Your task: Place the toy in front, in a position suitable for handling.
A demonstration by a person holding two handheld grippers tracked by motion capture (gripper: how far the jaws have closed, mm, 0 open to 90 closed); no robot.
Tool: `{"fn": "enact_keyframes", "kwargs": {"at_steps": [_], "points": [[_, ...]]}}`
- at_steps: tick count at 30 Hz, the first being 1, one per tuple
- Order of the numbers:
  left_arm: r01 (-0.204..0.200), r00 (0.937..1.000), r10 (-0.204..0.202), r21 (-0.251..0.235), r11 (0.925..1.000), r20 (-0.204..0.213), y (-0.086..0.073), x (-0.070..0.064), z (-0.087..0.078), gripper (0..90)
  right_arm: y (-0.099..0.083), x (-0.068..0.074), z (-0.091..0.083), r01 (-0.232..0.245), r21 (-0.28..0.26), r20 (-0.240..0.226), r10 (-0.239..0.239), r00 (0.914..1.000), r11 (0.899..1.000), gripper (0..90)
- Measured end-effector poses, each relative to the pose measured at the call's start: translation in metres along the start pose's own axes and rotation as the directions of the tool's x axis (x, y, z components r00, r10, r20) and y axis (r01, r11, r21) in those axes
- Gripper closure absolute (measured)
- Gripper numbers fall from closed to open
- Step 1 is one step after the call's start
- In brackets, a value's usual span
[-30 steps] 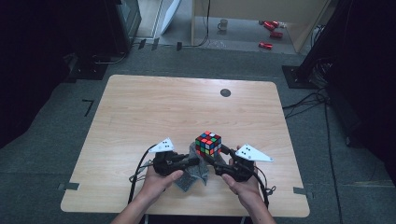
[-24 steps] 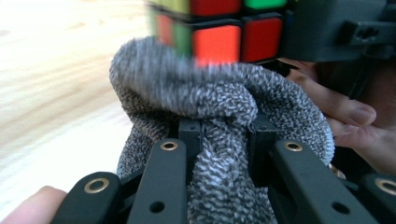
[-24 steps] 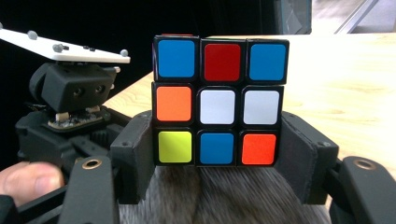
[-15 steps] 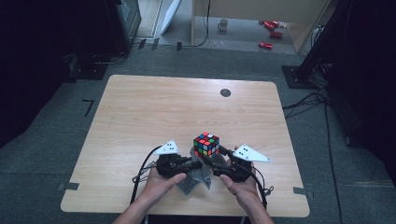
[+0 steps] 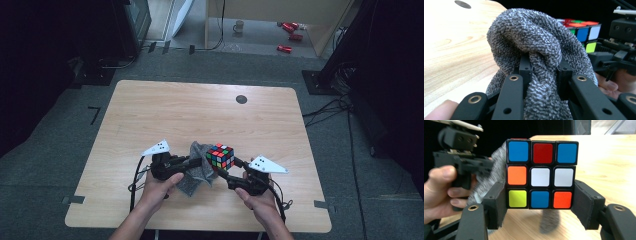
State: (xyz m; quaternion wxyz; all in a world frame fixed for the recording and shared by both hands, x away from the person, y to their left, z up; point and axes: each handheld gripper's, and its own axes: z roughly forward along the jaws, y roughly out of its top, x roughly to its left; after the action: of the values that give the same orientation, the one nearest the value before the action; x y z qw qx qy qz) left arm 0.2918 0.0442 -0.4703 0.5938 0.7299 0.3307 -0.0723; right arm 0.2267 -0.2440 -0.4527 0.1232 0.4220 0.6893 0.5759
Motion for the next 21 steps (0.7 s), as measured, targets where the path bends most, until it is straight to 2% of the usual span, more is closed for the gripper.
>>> {"fn": "enact_keyframes", "kwargs": {"at_steps": [1, 4, 7, 8, 10, 11, 12, 14, 16, 17, 18, 20, 21], "points": [[0.000, 1.0000, 0.000, 0.000, 1.0000, 0.000, 0.000, 0.000, 0.000, 74.4, 0.000, 0.000, 0.000, 0.000, 0.000, 0.000, 0.000, 1.0000, 1.000, 34.7], [-0.006, 0.9997, 0.005, 0.052, 0.9986, 0.024, -0.005, -0.004, 0.011, 74.3, 0.003, 0.004, -0.003, 0.012, -0.020, -0.017, -0.012, 0.9998, 1.000, 34.7], [-0.022, 0.9997, 0.022, 0.053, 0.9984, 0.006, -0.005, -0.006, 0.012, 74.3, 0.003, 0.002, -0.003, 0.019, -0.021, -0.019, -0.020, 0.9996, 1.000, 34.7], [-0.006, 0.9999, 0.005, 0.029, 0.9996, 0.012, -0.003, -0.003, 0.008, 74.3, 0.002, 0.001, -0.002, 0.022, -0.016, -0.020, -0.022, 0.9995, 1.000, 34.6], [0.005, 0.9999, -0.005, 0.012, 0.9999, 0.015, -0.001, -0.001, 0.004, 74.3, 0.000, 0.000, -0.001, 0.019, -0.002, -0.022, -0.019, 0.9996, 1.000, 34.7], [0.020, 0.9995, -0.020, -0.020, 0.9996, 0.023, 0.002, 0.003, -0.003, 74.3, -0.003, 0.000, 0.002, 0.034, 0.036, -0.038, -0.032, 0.9988, 0.999, 34.7], [0.020, 0.9995, -0.020, -0.020, 0.9996, 0.023, 0.002, 0.003, -0.003, 74.3, -0.003, 0.000, 0.002, 0.034, 0.036, -0.038, -0.032, 0.9988, 0.999, 34.7], [0.030, 0.9989, -0.028, -0.039, 0.9988, 0.036, 0.005, 0.005, -0.009, 74.1, -0.006, 0.006, 0.007, 0.072, 0.061, -0.041, -0.070, 0.9967, 0.996, 34.7], [0.031, 0.9984, -0.028, -0.051, 0.9982, 0.050, 0.008, 0.007, -0.014, 74.0, -0.007, 0.007, 0.008, 0.078, 0.061, -0.045, -0.075, 0.9962, 0.995, 34.7], [0.036, 0.9972, -0.031, -0.073, 0.9967, 0.068, 0.011, 0.008, -0.019, 73.7, -0.006, 0.009, 0.009, 0.086, 0.064, -0.049, -0.083, 0.9953, 0.994, 34.7], [0.036, 0.9972, -0.031, -0.073, 0.9967, 0.068, 0.011, 0.008, -0.019, 73.6, -0.006, 0.009, 0.009, 0.086, 0.064, -0.049, -0.083, 0.9953, 0.994, 34.7], [0.052, 0.9937, -0.041, -0.110, 0.9926, 0.104, 0.014, 0.009, -0.026, 73.4, -0.008, 0.012, 0.011, 0.116, 0.081, -0.039, -0.113, 0.9928, 0.990, 34.7], [0.051, 0.9932, -0.038, -0.116, 0.9920, 0.110, 0.015, 0.008, -0.027, 73.4, -0.009, 0.013, 0.011, 0.125, 0.088, -0.036, -0.123, 0.9918, 0.988, 34.7]]}}
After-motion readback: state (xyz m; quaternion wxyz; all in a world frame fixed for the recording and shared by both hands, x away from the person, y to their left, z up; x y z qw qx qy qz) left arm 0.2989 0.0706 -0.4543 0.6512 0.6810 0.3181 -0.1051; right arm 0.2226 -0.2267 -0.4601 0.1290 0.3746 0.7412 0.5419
